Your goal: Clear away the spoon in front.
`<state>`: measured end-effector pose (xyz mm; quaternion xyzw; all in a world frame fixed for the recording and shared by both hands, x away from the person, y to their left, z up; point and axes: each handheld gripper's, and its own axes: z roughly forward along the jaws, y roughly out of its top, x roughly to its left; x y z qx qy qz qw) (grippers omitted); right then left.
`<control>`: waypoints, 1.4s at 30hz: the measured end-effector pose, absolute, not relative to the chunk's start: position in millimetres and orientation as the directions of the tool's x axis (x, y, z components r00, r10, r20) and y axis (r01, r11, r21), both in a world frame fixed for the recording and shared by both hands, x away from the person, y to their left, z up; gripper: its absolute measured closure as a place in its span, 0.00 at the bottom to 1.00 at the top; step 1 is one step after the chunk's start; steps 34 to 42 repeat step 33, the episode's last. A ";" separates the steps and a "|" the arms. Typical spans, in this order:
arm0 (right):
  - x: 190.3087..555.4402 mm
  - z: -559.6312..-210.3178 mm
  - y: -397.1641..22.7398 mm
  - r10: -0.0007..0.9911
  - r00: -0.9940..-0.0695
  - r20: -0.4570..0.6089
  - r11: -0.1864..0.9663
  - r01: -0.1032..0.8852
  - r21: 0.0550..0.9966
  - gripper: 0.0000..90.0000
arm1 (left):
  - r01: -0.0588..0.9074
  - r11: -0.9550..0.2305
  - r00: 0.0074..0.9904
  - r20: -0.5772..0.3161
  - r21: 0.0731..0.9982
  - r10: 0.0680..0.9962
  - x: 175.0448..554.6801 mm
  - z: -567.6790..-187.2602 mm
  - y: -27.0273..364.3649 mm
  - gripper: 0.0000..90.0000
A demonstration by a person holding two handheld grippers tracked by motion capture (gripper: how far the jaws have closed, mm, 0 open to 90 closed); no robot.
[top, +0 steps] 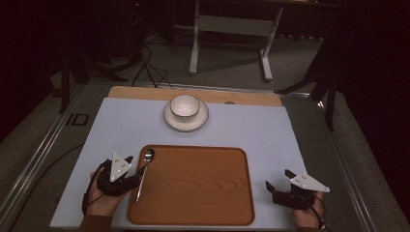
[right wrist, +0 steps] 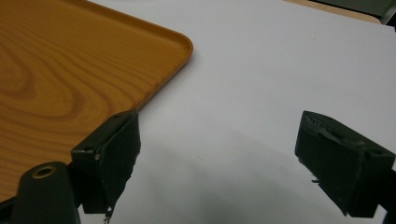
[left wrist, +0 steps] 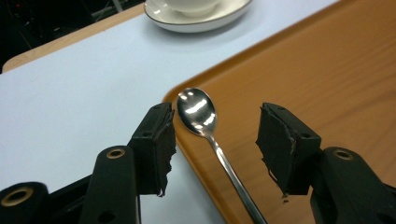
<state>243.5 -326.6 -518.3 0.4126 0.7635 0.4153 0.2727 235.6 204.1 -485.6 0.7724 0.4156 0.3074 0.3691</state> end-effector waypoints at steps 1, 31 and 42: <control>243.5 -518.3 -326.6 0.857 -0.511 -0.074 0.315 0.404 0.859 0.15 | 0.415 -0.382 0.466 0.168 0.826 0.869 235.6 -485.6 204.1 0.50; 243.1 -518.9 -337.1 0.873 -0.482 -0.073 0.295 0.404 0.866 0.16 | 0.490 -0.170 0.216 0.070 0.855 0.974 269.1 -502.9 273.0 0.45; 243.4 -519.3 -338.1 0.875 -0.479 -0.071 0.293 0.407 0.865 0.16 | 0.505 -0.162 0.204 0.065 0.848 0.977 271.5 -506.0 276.6 0.45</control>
